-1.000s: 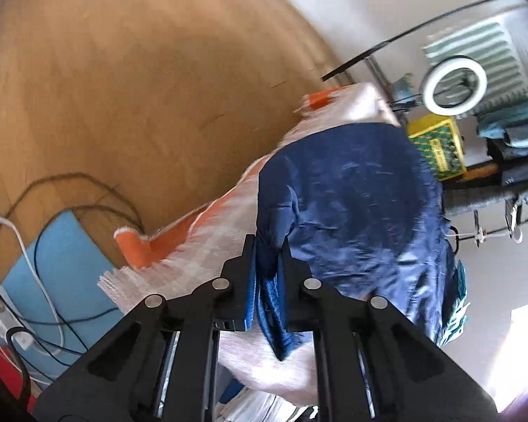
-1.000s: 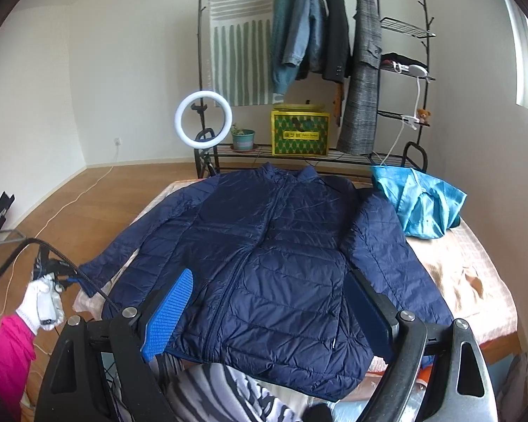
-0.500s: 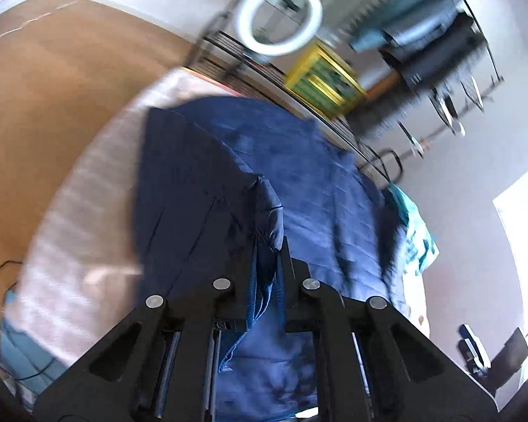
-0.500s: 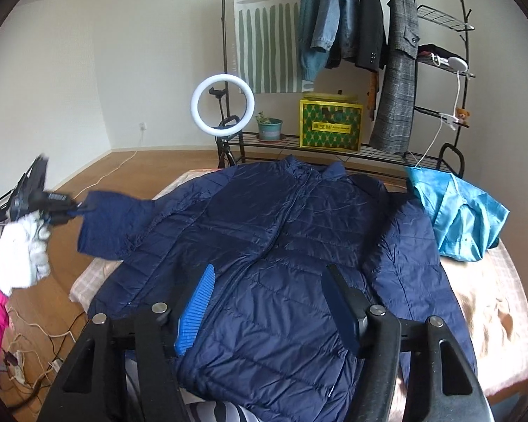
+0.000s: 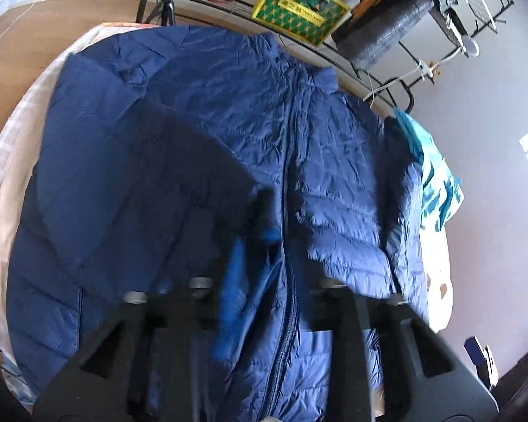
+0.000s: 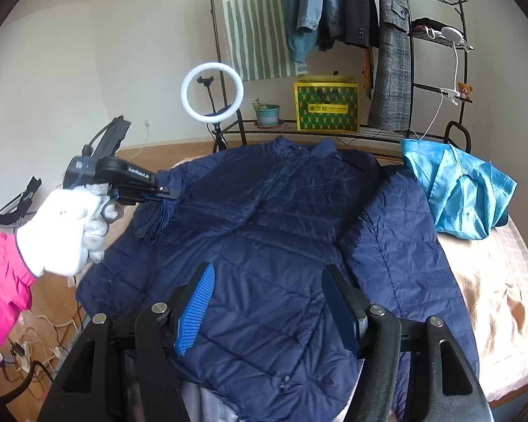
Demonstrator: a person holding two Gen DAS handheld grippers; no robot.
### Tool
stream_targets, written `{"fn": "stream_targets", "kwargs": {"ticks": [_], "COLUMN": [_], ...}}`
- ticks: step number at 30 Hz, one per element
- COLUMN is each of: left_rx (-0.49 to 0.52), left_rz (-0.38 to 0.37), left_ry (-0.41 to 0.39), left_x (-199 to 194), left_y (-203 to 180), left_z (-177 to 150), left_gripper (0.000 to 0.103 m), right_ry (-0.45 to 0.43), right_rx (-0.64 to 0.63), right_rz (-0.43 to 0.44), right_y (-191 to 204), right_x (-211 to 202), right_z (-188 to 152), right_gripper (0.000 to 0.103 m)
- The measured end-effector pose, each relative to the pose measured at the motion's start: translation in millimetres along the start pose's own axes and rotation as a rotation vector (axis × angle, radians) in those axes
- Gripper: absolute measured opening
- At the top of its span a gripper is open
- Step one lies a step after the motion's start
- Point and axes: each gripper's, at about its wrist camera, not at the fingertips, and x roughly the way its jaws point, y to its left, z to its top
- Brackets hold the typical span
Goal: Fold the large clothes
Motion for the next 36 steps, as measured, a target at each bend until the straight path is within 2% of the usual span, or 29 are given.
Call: {"fn": "stream_targets", "kwargs": {"ticks": [1, 7, 11, 15, 17, 22, 26, 29, 33, 34, 35, 36], "left_rx": [0.008, 0.044, 0.024, 0.042, 0.061, 0.063, 0.038, 0.008, -0.014, -0.021, -0.026, -0.031], "left_rz": [0.008, 0.057, 0.103, 0.193, 0.243, 0.278, 0.268, 0.248, 0.240, 0.233, 0.231, 0.230], "left_ry": [-0.007, -0.109, -0.194, -0.221, -0.228, -0.218, -0.198, -0.188, -0.187, -0.184, -0.182, -0.180], "left_x": [-7.9, -60.0, -99.2, -117.8, -119.8, -110.3, -90.6, -75.2, -58.3, -53.8, -51.2, -47.0], "left_y": [-0.3, -6.7, 20.4, 59.9, 75.7, 125.9, 157.1, 175.2, 189.2, 193.8, 196.7, 199.7], "left_z": [-2.6, -14.9, -20.6, -22.1, -19.4, -7.4, -2.0, 2.0, 9.4, 11.1, 12.0, 13.7], "left_gripper": [0.046, 0.046, 0.046, 0.046, 0.046, 0.043, 0.042, 0.042, 0.042, 0.042, 0.042, 0.042], "right_ry": [0.005, 0.047, 0.076, 0.116, 0.152, 0.254, 0.345, 0.400, 0.456, 0.464, 0.468, 0.477], "right_rx": [0.007, 0.071, 0.088, 0.061, 0.070, 0.097, 0.106, 0.114, 0.152, 0.155, 0.155, 0.153], "right_rz": [0.006, 0.110, 0.182, 0.216, 0.236, 0.226, 0.222, 0.210, 0.241, 0.239, 0.244, 0.265], "right_y": [-2.6, -7.8, 5.2, 29.9, 44.0, 70.6, 91.1, 97.7, 104.5, 107.0, 109.5, 112.9], "right_x": [2.1, 15.1, 33.9, 72.3, 101.5, 181.9, 241.7, 272.8, 305.0, 310.0, 314.9, 319.6], "right_z": [-1.7, -4.5, 9.0, 28.8, 40.8, 58.9, 67.6, 67.0, 63.1, 63.2, 63.9, 65.5], "right_gripper": [0.066, 0.067, 0.071, 0.071, 0.071, 0.071, 0.073, 0.073, 0.073, 0.072, 0.064, 0.045]}}
